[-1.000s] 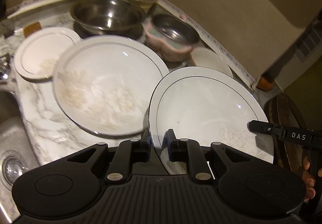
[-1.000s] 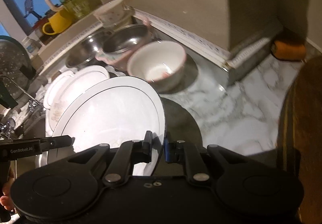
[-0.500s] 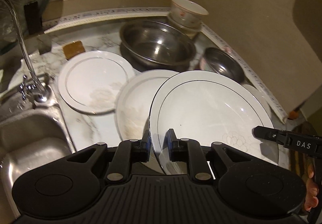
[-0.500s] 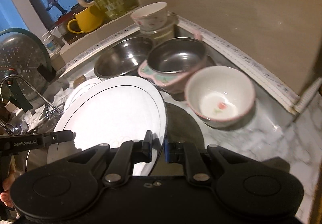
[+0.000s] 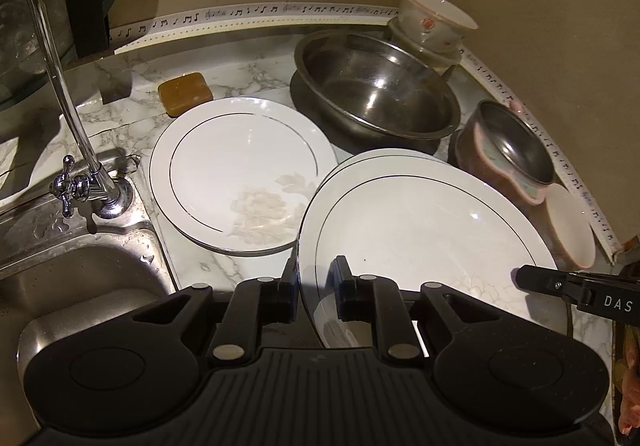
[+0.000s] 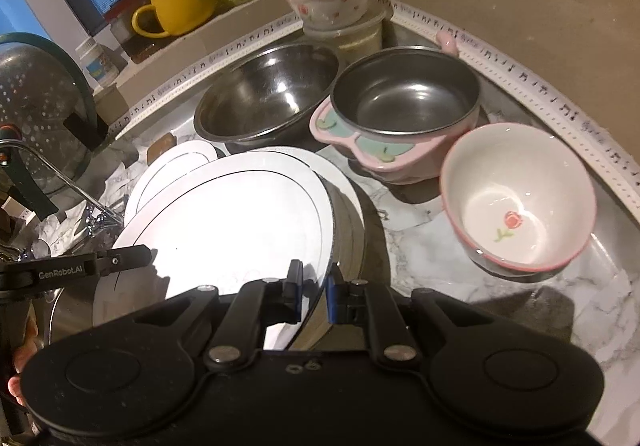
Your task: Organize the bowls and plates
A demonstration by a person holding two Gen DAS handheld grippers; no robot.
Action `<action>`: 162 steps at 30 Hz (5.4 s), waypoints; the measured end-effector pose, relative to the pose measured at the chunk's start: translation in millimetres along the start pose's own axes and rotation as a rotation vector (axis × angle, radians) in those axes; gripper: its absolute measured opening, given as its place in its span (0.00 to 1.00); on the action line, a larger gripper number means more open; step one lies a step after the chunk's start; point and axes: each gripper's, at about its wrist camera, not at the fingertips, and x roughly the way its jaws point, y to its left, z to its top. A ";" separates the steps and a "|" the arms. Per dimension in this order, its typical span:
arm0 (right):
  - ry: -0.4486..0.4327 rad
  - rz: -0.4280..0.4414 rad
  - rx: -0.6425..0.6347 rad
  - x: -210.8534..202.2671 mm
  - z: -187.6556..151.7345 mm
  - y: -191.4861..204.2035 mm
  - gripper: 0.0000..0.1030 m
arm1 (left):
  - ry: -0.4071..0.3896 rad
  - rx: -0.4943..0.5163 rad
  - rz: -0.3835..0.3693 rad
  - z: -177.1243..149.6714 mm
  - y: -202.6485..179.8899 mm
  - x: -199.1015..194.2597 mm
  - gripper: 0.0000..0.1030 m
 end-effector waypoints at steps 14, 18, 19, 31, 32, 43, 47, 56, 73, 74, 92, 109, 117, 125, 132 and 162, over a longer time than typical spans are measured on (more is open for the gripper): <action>0.052 0.000 0.034 16.9 2.8 -7.1 0.12 | 0.026 0.021 -0.002 6.2 -0.7 17.2 0.15; 0.054 0.003 0.039 17.4 4.0 -8.7 0.12 | 0.026 0.022 -0.004 7.2 0.0 19.6 0.15; 0.056 0.005 0.043 17.7 4.1 -9.4 0.11 | 0.028 0.020 -0.006 6.5 0.6 20.0 0.15; 0.040 0.027 0.103 18.8 8.1 -20.9 0.08 | -0.019 0.070 0.012 10.8 -0.4 16.8 0.15; 0.040 0.028 0.106 19.2 8.7 -21.4 0.08 | -0.020 0.073 0.015 9.5 -0.2 16.5 0.15; 0.046 0.024 0.092 24.2 16.3 -21.3 0.09 | -0.045 0.098 0.033 -1.2 -2.3 15.2 0.15; 0.067 0.023 0.083 25.4 19.7 -19.1 0.13 | -0.048 0.103 0.037 -1.3 -2.2 15.1 0.15; 0.117 0.034 0.102 27.4 30.4 -20.9 0.19 | -0.037 0.108 0.033 -2.7 -4.1 18.8 0.15; 0.205 -0.016 -0.088 25.2 40.8 -2.3 0.19 | -0.036 0.125 0.028 -3.6 -5.0 20.0 0.15; 0.213 -0.022 -0.109 25.2 41.5 -0.2 0.19 | -0.037 0.124 0.028 -3.8 -5.2 19.7 0.15; 0.198 -0.087 -0.268 30.0 28.7 11.6 0.51 | -0.023 0.030 -0.073 5.5 12.2 0.7 0.20; 0.168 0.017 -0.080 46.4 24.4 -10.1 0.43 | 0.043 -0.014 -0.130 -0.2 5.8 23.3 0.51; 0.169 0.022 -0.042 46.7 21.0 -17.9 0.25 | 0.064 -0.054 -0.100 -1.8 10.4 33.3 0.28; 0.138 0.011 -0.018 40.8 16.3 -18.9 0.20 | 0.055 -0.049 -0.067 -7.1 11.1 27.4 0.20; 0.131 -0.004 -0.070 26.3 0.1 -13.4 0.20 | 0.057 -0.031 -0.063 -24.9 6.2 13.7 0.20; 0.136 -0.038 -0.021 -35.9 -68.5 -45.7 0.19 | 0.116 0.065 -0.140 -92.0 -36.4 -15.5 0.20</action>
